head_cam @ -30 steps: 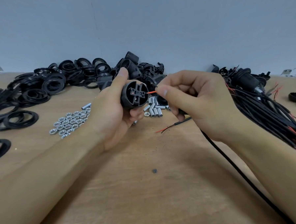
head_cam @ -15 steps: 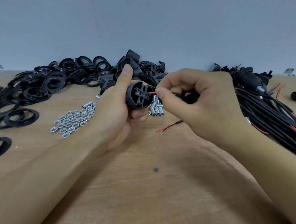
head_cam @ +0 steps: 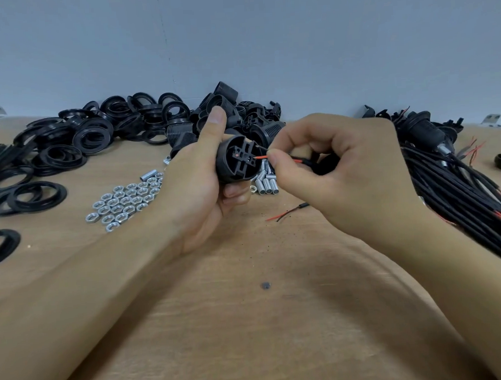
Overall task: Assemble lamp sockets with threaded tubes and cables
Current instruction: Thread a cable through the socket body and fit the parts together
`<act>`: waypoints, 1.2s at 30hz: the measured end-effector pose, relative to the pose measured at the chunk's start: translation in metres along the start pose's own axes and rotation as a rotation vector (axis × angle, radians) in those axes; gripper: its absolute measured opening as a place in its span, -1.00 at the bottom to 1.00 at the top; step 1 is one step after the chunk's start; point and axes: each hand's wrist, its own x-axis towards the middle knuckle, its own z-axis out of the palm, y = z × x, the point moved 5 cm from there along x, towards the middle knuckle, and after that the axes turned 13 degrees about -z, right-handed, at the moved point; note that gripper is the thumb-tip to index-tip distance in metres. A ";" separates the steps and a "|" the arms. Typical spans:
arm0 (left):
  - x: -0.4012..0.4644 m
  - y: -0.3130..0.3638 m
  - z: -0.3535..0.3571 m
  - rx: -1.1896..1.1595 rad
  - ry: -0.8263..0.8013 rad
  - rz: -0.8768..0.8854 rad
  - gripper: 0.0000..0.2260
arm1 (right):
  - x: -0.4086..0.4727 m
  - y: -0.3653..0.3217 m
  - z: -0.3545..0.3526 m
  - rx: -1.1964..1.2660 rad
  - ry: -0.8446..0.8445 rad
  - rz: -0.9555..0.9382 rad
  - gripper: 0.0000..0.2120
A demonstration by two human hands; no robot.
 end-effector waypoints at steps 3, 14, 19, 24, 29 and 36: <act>0.001 -0.001 -0.001 0.010 0.008 0.003 -0.50 | 0.001 0.000 0.001 -0.052 -0.024 -0.011 -0.89; 0.001 -0.003 -0.001 0.018 0.002 -0.025 -0.52 | 0.001 -0.006 0.003 -0.099 -0.067 -0.100 -0.94; 0.000 -0.003 0.001 0.028 -0.011 -0.047 -0.51 | 0.000 -0.007 0.006 -0.092 -0.064 -0.128 -0.95; -0.001 -0.004 0.003 0.022 -0.054 -0.064 -0.46 | -0.002 -0.007 0.006 -0.055 -0.029 -0.117 -0.95; -0.002 -0.005 0.003 0.103 0.026 -0.062 -0.41 | -0.001 -0.010 0.006 -0.026 -0.012 -0.126 -0.95; -0.003 -0.004 0.003 0.147 0.044 -0.044 -0.48 | -0.001 -0.009 0.008 -0.098 -0.038 -0.150 -0.95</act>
